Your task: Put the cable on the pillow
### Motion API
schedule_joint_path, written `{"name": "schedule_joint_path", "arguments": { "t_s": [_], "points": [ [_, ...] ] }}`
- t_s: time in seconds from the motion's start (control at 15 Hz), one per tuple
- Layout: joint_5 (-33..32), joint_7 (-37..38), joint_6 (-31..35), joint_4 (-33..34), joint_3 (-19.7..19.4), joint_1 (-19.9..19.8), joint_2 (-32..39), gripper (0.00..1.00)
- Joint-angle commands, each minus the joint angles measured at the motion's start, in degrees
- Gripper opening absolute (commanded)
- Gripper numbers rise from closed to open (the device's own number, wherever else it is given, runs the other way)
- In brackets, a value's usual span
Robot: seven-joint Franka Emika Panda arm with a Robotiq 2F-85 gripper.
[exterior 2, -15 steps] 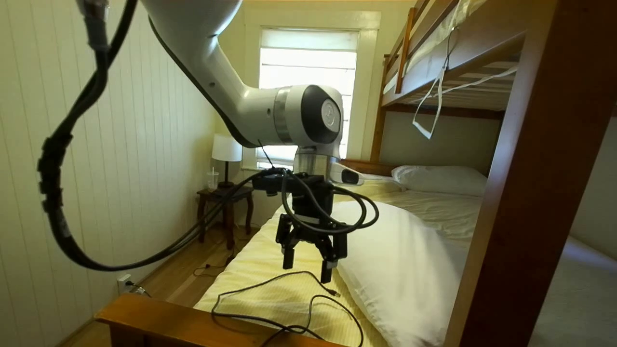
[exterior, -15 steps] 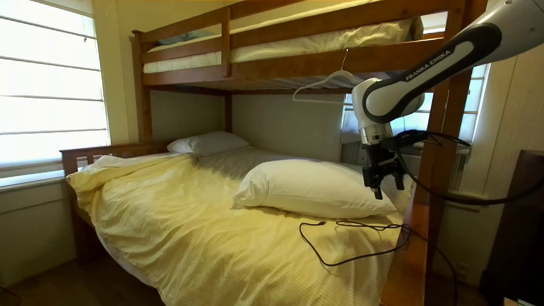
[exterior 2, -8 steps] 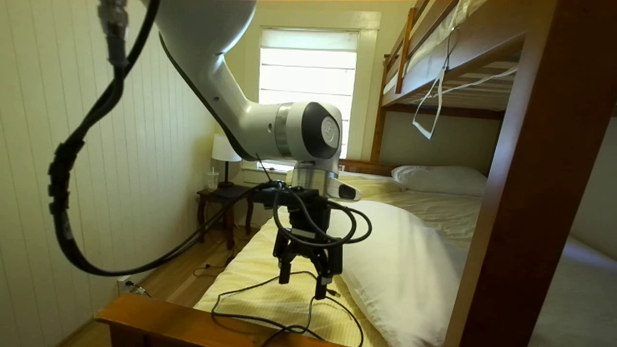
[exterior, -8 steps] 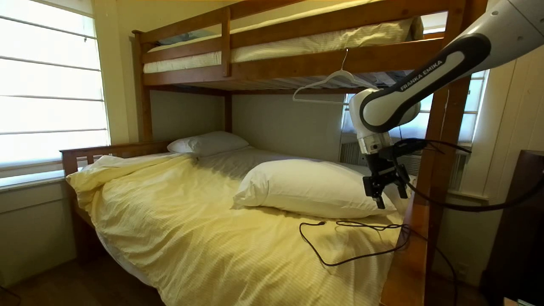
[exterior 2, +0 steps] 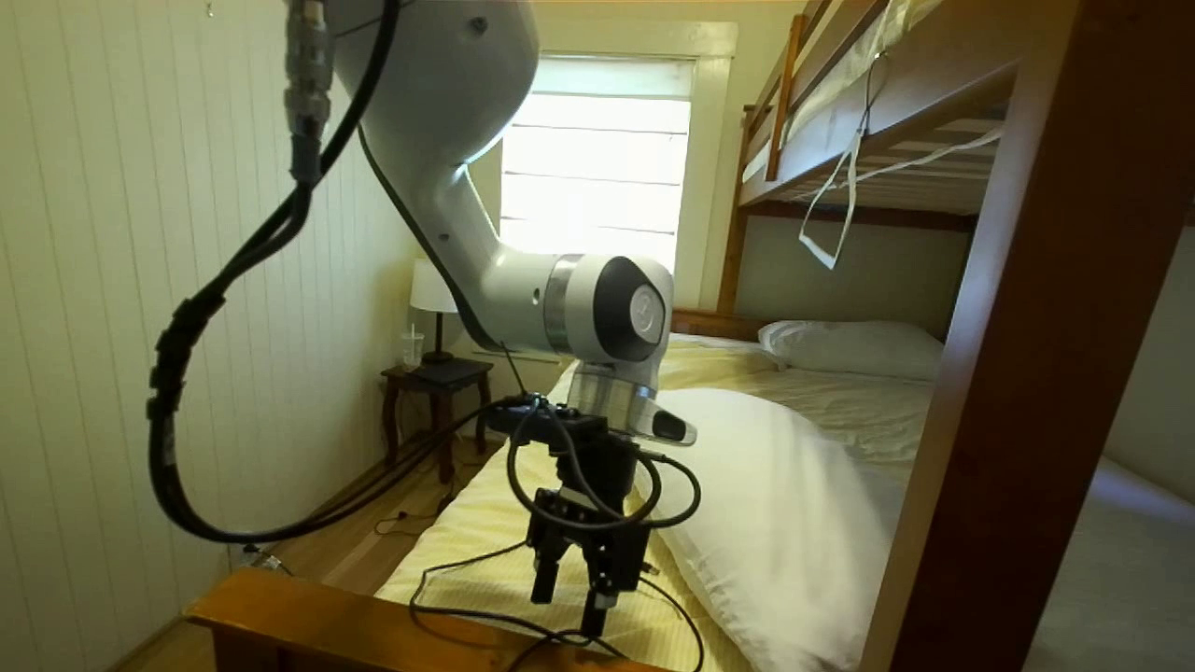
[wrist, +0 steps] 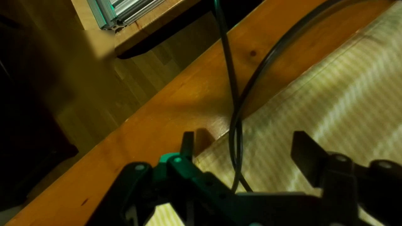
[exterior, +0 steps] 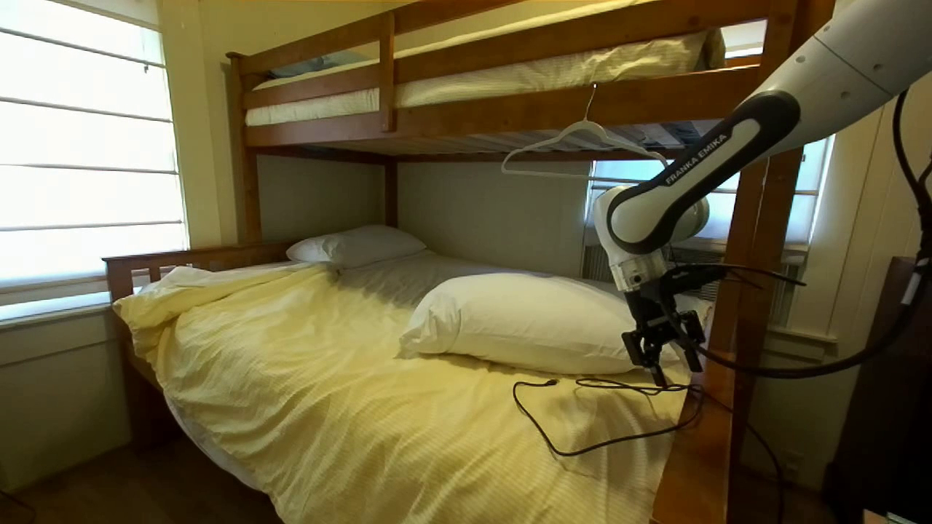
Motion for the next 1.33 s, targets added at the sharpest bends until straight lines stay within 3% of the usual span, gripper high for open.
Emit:
{"name": "schedule_joint_path", "arguments": {
  "t_s": [0.0,0.13,0.2,0.27,0.33,0.47,0.8,1.27],
  "points": [
    [1.7,1.1,0.2,-0.1,-0.1,0.0,1.2,0.50],
    [1.9,1.2,0.0,-0.1,-0.2,0.0,1.5,0.36],
    [2.0,1.3,-0.2,0.0,-0.2,0.0,1.6,0.33],
    [1.9,1.4,-0.4,0.0,-0.2,0.0,1.6,0.40],
    [1.9,1.4,-0.4,0.0,-0.2,0.0,1.6,0.21],
    [1.9,1.5,-0.6,0.1,-0.2,0.0,1.6,0.28],
    [2.0,1.5,-0.9,0.0,-0.3,0.0,1.9,0.00],
    [4.0,-0.1,0.2,0.2,0.0,0.4,-1.1,0.02]
  ]
}}
